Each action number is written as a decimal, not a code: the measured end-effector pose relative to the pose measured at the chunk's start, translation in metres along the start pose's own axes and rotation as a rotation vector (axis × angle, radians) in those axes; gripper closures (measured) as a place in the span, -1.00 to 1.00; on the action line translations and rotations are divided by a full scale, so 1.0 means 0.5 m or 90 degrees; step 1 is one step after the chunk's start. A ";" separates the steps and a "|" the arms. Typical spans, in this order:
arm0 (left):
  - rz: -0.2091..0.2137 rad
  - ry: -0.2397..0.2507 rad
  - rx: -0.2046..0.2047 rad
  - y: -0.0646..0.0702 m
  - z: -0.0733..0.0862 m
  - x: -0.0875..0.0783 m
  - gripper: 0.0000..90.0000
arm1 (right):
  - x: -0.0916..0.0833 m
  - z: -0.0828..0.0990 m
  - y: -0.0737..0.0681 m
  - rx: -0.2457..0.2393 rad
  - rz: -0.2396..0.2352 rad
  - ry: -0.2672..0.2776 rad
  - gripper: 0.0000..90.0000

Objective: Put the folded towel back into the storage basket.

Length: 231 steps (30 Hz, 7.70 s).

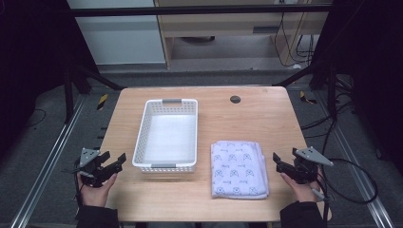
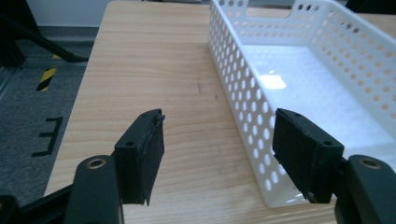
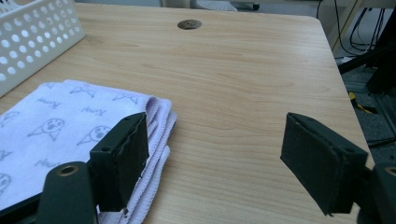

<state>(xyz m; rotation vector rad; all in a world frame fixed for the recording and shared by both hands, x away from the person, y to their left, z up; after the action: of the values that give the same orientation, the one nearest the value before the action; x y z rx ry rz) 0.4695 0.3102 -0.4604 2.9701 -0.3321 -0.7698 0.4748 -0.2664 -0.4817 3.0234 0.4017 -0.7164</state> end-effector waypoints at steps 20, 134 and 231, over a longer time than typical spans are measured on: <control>0.043 0.039 0.030 0.085 -0.031 -0.024 -0.21 | -0.018 -0.032 -0.031 -0.012 -0.044 0.016 -0.45; 0.220 -0.138 0.137 0.559 0.139 0.142 -0.02 | 0.164 0.016 -0.085 0.021 -0.072 -0.169 -0.27; 0.264 -0.016 0.137 0.496 -0.086 0.025 0.64 | 0.032 -0.233 -0.211 0.038 -0.138 0.011 0.64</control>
<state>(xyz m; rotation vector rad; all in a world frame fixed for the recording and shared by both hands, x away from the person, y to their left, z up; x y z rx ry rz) 0.4530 0.0654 -0.4020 2.9190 -1.0512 -0.7587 0.5135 -0.1528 -0.3794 3.0742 0.7305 -0.7240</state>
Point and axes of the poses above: each handheld gripper's, and its own axes: x roughly forward along the jaws, z roughly out of its underside, y roughly to its right, the point moved 5 cm from there along x, roughly forward along the jaws, and after that the axes turned 1 degree about -z, right-handed, at the moved point
